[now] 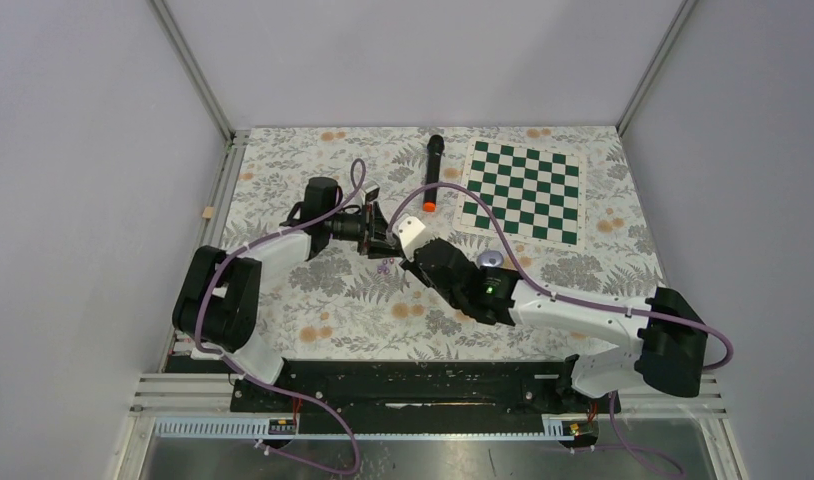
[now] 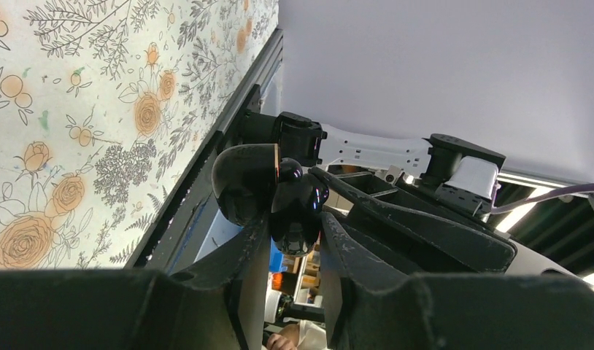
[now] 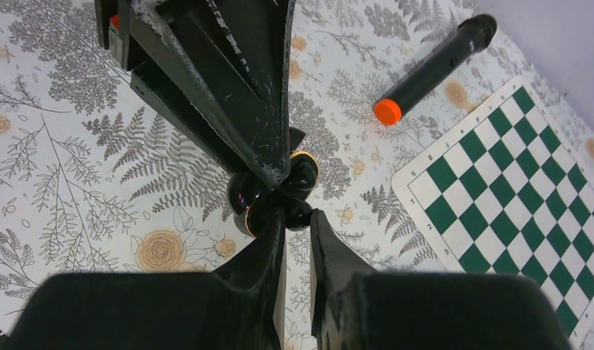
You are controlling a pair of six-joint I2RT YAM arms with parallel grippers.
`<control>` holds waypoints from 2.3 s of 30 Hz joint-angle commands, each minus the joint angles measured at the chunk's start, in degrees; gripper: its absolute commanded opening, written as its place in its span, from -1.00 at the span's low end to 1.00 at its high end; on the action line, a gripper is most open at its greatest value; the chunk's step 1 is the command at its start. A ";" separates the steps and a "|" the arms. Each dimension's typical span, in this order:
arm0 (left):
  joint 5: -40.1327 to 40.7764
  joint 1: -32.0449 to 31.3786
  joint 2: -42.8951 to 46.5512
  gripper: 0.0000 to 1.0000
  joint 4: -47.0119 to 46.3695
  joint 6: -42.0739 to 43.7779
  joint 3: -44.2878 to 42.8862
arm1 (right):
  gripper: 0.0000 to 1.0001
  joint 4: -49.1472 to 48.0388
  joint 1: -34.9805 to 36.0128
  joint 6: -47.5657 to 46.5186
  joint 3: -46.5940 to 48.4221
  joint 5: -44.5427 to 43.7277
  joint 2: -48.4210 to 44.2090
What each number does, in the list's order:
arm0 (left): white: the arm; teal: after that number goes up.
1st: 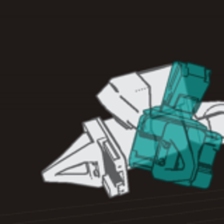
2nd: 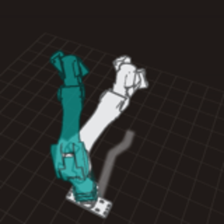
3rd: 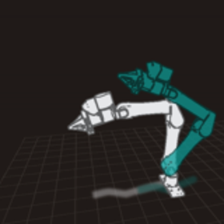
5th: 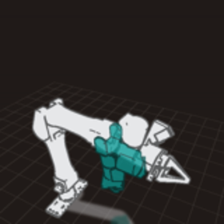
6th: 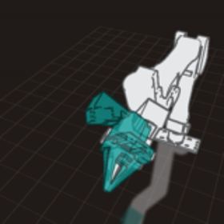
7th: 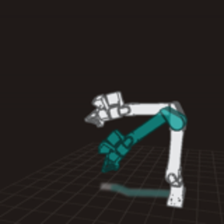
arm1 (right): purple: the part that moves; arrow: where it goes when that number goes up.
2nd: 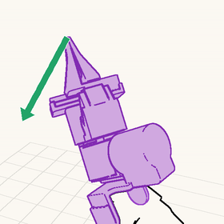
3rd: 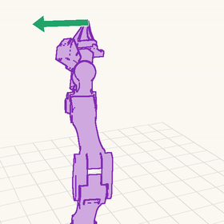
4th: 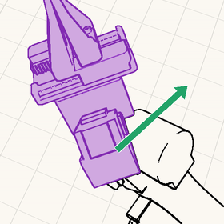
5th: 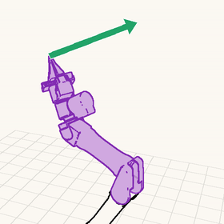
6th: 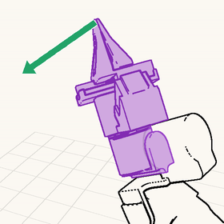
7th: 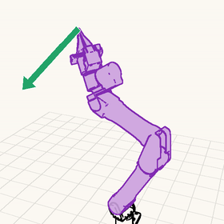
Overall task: Insert the wireless bluetooth earbuds into the charging case
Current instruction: Insert the left earbud into the left side groove of the charging case.
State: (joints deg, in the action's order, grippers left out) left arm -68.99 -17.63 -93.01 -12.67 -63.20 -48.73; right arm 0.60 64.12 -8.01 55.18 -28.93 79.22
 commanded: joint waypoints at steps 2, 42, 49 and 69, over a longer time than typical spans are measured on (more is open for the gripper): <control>1.18 0.58 3.53 -1.00 10.02 10.24 -5.57 | -1.00 -3.40 0.83 -4.49 -3.01 1.29 -3.98; -6.33 -2.35 15.11 -1.00 17.03 33.35 -7.59 | -1.00 0.45 -8.37 25.57 -13.16 5.98 -26.43; 2.89 -3.82 21.09 -1.00 31.79 50.89 -10.49 | -1.00 -0.03 -8.39 24.02 -14.96 5.11 -28.19; 10.36 -5.31 23.94 -1.00 37.10 56.96 -11.58 | -1.00 -3.82 -8.31 23.84 -14.23 12.74 -27.56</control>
State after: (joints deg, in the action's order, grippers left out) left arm -58.85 -22.68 -70.57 25.80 -7.81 -58.28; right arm -0.01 55.86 16.29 40.18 -19.49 52.12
